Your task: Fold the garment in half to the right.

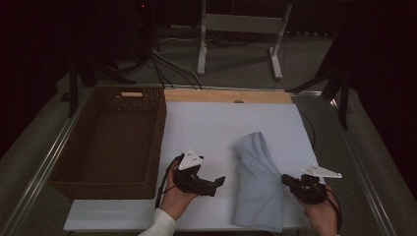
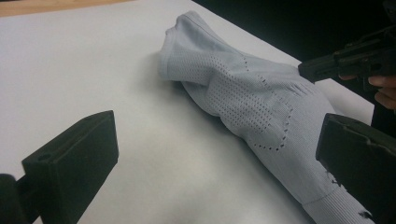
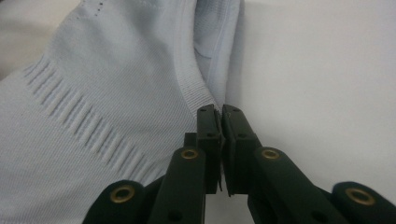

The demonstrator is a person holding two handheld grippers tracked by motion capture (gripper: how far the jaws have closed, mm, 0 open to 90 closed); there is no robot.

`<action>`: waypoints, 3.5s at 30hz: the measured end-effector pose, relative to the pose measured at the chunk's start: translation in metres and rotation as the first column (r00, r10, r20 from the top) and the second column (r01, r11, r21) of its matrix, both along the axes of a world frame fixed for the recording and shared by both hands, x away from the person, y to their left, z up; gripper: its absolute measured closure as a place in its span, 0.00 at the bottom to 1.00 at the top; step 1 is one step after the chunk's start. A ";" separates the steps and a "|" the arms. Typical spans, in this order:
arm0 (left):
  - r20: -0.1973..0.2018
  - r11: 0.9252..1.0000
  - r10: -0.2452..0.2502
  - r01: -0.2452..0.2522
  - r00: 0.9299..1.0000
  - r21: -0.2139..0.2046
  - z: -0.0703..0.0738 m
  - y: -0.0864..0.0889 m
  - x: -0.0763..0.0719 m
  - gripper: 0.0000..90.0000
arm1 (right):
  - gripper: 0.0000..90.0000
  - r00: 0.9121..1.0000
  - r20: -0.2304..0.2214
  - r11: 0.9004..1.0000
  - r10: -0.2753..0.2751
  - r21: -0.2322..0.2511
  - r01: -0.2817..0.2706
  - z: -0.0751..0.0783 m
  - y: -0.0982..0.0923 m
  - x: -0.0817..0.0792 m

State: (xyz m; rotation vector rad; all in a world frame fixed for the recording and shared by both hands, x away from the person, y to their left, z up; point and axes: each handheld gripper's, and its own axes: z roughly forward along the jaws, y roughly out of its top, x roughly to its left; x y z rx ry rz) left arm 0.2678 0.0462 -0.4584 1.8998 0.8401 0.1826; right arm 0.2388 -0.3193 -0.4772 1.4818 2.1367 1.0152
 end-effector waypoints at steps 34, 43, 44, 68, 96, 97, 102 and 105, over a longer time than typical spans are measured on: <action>-0.071 0.987 -0.140 0.145 0.988 0.071 -0.019 -0.084 0.000 0.14 | 0.94 1.000 -0.028 1.000 -0.004 -0.008 0.003 -0.004 0.000 0.000; -0.081 0.979 -0.169 0.176 0.982 0.099 -0.023 -0.095 -0.001 0.17 | 0.64 0.999 -0.029 1.000 -0.027 0.003 0.027 -0.004 -0.001 -0.003; -0.080 0.979 -0.172 0.179 0.982 0.098 -0.023 -0.095 -0.001 0.17 | 0.61 0.999 -0.029 1.000 -0.030 0.007 0.030 -0.003 -0.001 -0.004; -0.042 0.987 -0.152 0.153 0.988 0.048 -0.008 -0.078 -0.006 0.13 | 0.58 0.986 -0.168 1.000 -0.007 0.002 0.008 -0.021 0.011 0.002; -0.034 0.995 -0.093 0.094 0.995 0.026 -0.004 -0.047 -0.007 0.10 | 0.89 0.990 -0.143 1.000 -0.002 0.016 0.004 -0.012 0.008 0.019; -0.034 0.996 -0.090 0.091 0.995 0.023 -0.005 -0.046 -0.007 0.10 | 0.89 0.991 -0.136 1.000 0.000 0.014 0.002 -0.011 0.008 0.020; -0.033 0.996 -0.082 0.083 0.996 0.022 -0.004 -0.044 -0.006 0.10 | 0.89 0.993 -0.118 1.000 -0.007 0.003 0.007 -0.010 0.008 0.027; -0.032 0.997 -0.080 0.081 0.996 0.018 -0.003 -0.043 -0.006 0.10 | 0.89 0.994 -0.109 1.000 -0.009 -0.008 0.008 -0.009 0.007 0.031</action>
